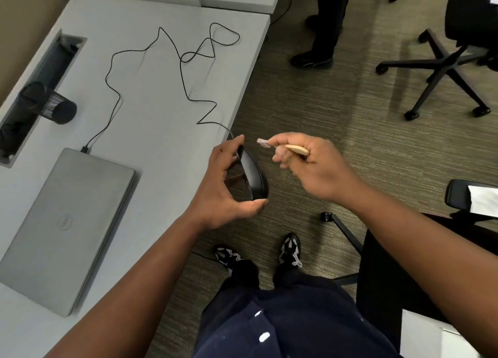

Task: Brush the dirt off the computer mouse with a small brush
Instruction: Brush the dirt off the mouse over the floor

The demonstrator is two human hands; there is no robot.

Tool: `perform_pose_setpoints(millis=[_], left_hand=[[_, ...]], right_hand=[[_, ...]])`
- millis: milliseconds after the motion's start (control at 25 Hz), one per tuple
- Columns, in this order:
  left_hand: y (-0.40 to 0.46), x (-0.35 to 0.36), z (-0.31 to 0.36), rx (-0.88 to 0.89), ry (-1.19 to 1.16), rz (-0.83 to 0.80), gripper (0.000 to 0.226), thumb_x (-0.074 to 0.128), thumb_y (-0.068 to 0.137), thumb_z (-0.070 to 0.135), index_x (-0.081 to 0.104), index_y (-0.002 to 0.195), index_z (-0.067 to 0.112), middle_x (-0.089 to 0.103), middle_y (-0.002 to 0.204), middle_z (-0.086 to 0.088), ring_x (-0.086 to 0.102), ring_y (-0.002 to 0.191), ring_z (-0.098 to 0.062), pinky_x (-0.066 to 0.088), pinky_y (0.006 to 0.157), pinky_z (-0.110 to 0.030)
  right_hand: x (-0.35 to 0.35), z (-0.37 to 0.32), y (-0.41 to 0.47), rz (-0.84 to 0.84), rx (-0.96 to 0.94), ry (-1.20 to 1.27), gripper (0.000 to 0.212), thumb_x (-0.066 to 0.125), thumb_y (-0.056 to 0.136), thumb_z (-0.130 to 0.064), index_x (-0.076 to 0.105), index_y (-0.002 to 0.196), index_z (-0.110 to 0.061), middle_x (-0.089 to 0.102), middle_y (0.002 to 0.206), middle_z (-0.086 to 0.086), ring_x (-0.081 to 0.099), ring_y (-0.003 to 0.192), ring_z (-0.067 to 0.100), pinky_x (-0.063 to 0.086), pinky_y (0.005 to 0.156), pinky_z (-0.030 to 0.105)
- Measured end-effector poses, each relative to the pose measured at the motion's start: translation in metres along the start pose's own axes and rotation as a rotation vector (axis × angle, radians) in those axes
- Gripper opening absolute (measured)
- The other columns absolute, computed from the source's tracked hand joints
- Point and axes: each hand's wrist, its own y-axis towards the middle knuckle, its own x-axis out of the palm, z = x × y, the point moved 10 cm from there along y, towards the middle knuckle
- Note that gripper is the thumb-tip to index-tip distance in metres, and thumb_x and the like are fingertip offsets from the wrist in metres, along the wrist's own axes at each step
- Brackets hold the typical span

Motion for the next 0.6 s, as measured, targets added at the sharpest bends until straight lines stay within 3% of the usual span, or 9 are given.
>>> perform_pose_setpoints(millis=[80,280,440,600], left_hand=[[0.001,0.001,0.000,0.013,-0.014,0.017,0.118,0.098,0.062,0.031,0.031,0.159,0.035,0.033,0.154,0.015,0.050,0.141,-0.014,0.052,0.113,-0.045],[0.004,0.001,-0.001,0.019,-0.050,0.037,0.114,0.098,0.064,0.022,0.030,0.156,0.026,0.040,0.154,0.000,0.058,0.136,-0.027,0.053,0.110,-0.055],[0.003,0.001,-0.002,0.004,-0.069,0.051,0.109,0.097,0.067,0.013,0.032,0.154,0.021,0.046,0.146,0.016,0.059,0.134,-0.025,0.053,0.109,-0.057],[0.003,-0.003,-0.013,-0.034,-0.035,0.051,0.112,0.098,0.065,0.027,0.033,0.156,0.025,0.048,0.150,0.007,0.057,0.138,-0.024,0.052,0.111,-0.055]], right_hand=[[0.014,0.005,-0.004,-0.088,0.074,0.091,0.022,0.056,0.106,-0.028,0.065,0.114,-0.046,0.074,0.106,-0.008,0.074,0.092,0.006,0.058,0.077,0.026],[0.035,0.012,-0.009,-0.138,0.174,0.336,0.027,0.051,0.108,-0.022,0.063,0.117,-0.044,0.070,0.122,0.000,0.078,0.098,0.024,0.063,0.089,0.050],[0.035,0.012,-0.009,-0.077,0.200,0.477,0.027,0.049,0.109,-0.020,0.060,0.121,-0.041,0.064,0.129,0.001,0.078,0.096,0.031,0.064,0.087,0.048],[0.027,0.010,-0.008,-0.031,0.155,0.434,0.027,0.050,0.109,-0.022,0.058,0.118,-0.046,0.064,0.122,0.005,0.077,0.097,0.030,0.065,0.083,0.040]])
